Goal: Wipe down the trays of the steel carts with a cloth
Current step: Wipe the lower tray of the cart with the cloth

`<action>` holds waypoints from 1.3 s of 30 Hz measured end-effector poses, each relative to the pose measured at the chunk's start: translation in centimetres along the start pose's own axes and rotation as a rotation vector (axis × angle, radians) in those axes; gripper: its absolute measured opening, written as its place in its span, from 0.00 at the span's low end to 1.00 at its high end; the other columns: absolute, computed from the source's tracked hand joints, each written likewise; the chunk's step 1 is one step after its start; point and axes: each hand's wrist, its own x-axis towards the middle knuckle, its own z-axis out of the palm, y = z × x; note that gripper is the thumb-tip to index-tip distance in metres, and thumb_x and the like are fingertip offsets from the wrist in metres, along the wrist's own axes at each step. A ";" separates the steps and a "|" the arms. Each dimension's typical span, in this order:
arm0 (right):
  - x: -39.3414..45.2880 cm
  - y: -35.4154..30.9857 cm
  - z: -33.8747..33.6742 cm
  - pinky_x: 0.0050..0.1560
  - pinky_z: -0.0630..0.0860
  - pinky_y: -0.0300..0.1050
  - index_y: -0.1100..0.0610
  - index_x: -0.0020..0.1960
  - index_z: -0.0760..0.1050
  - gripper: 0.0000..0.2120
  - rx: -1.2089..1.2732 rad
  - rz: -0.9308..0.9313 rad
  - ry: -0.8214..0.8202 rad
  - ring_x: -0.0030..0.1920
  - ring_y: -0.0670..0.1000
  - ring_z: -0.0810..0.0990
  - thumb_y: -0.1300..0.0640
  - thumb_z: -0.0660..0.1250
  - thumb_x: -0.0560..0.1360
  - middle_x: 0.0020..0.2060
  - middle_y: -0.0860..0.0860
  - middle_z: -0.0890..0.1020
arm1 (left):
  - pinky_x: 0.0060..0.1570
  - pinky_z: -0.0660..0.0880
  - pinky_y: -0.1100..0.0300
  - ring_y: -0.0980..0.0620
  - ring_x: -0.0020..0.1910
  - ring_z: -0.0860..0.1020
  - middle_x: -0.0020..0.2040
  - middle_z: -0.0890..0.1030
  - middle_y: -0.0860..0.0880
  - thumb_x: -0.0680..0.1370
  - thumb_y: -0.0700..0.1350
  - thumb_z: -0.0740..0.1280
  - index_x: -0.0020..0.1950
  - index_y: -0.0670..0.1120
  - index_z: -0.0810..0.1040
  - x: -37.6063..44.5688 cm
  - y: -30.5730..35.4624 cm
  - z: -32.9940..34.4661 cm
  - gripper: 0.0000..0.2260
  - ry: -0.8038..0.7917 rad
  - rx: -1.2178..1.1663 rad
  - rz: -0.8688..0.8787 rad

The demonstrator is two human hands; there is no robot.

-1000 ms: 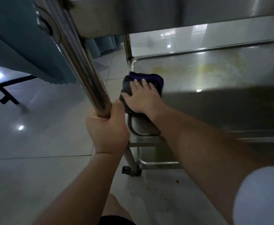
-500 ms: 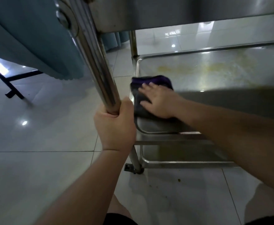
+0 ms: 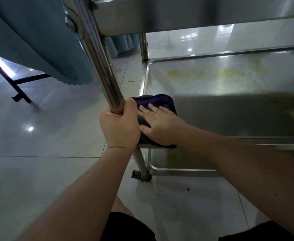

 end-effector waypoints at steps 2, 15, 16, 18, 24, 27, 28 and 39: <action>-1.9 -0.3 0.1 0.79 0.40 0.49 0.43 0.85 0.46 0.32 0.023 -0.040 -0.017 0.83 0.46 0.45 0.36 0.45 0.83 0.84 0.42 0.51 | 0.27 0.69 0.57 0.50 0.27 0.71 0.27 0.71 0.51 0.72 0.52 0.69 0.29 0.56 0.73 -0.1 0.2 0.1 0.13 0.008 0.007 -0.003; -11.0 3.0 -0.4 0.82 0.45 0.50 0.43 0.84 0.50 0.34 -0.092 -0.029 0.066 0.83 0.44 0.48 0.32 0.46 0.81 0.83 0.40 0.54 | 0.30 0.77 0.64 0.53 0.30 0.80 0.33 0.80 0.45 0.73 0.56 0.66 0.42 0.48 0.75 -0.9 1.0 -0.3 0.12 0.048 0.189 -0.043; -11.9 3.9 -0.5 0.82 0.47 0.51 0.43 0.84 0.50 0.36 -0.112 0.007 0.090 0.83 0.45 0.49 0.30 0.44 0.80 0.83 0.40 0.54 | 0.32 0.78 0.61 0.54 0.32 0.82 0.35 0.82 0.45 0.74 0.57 0.65 0.44 0.49 0.75 -1.1 1.0 -0.4 0.12 0.059 0.253 -0.035; -13.7 5.6 -0.6 0.82 0.49 0.53 0.44 0.84 0.50 0.38 -0.146 0.058 0.115 0.83 0.46 0.49 0.28 0.41 0.79 0.83 0.40 0.53 | 0.39 0.80 0.54 0.54 0.38 0.82 0.41 0.82 0.48 0.77 0.60 0.65 0.47 0.55 0.72 -1.5 0.8 -0.9 0.09 0.057 0.419 -0.007; -18.2 9.9 -1.4 0.82 0.50 0.53 0.44 0.85 0.49 0.37 -0.186 0.136 0.122 0.83 0.47 0.49 0.28 0.38 0.80 0.83 0.41 0.53 | 0.55 0.76 0.46 0.49 0.54 0.72 0.57 0.65 0.55 0.77 0.50 0.71 0.66 0.49 0.69 -8.6 -2.6 -1.8 0.21 0.126 0.532 0.351; -20.4 11.9 -1.7 0.81 0.48 0.51 0.43 0.84 0.50 0.37 -0.182 0.201 0.151 0.83 0.46 0.49 0.28 0.37 0.80 0.83 0.40 0.53 | 0.57 0.77 0.44 0.48 0.53 0.73 0.57 0.66 0.56 0.75 0.46 0.68 0.68 0.45 0.70 -12.0 -3.6 0.2 0.21 -0.133 0.543 0.458; -21.3 12.6 -1.8 0.81 0.48 0.51 0.43 0.84 0.51 0.37 -0.181 0.224 0.161 0.83 0.46 0.48 0.28 0.37 0.80 0.83 0.40 0.53 | 0.58 0.77 0.44 0.49 0.55 0.73 0.58 0.66 0.56 0.75 0.45 0.68 0.68 0.44 0.70 -12.6 -3.6 1.1 0.22 -0.222 0.586 0.490; -32.5 22.6 -4.1 0.82 0.46 0.51 0.41 0.84 0.51 0.37 -0.217 0.441 0.183 0.83 0.44 0.47 0.27 0.36 0.79 0.83 0.38 0.53 | 0.61 0.75 0.52 0.58 0.60 0.69 0.64 0.67 0.55 0.77 0.47 0.69 0.71 0.52 0.69 -17.0 -1.6 13.8 0.23 -0.678 0.701 0.516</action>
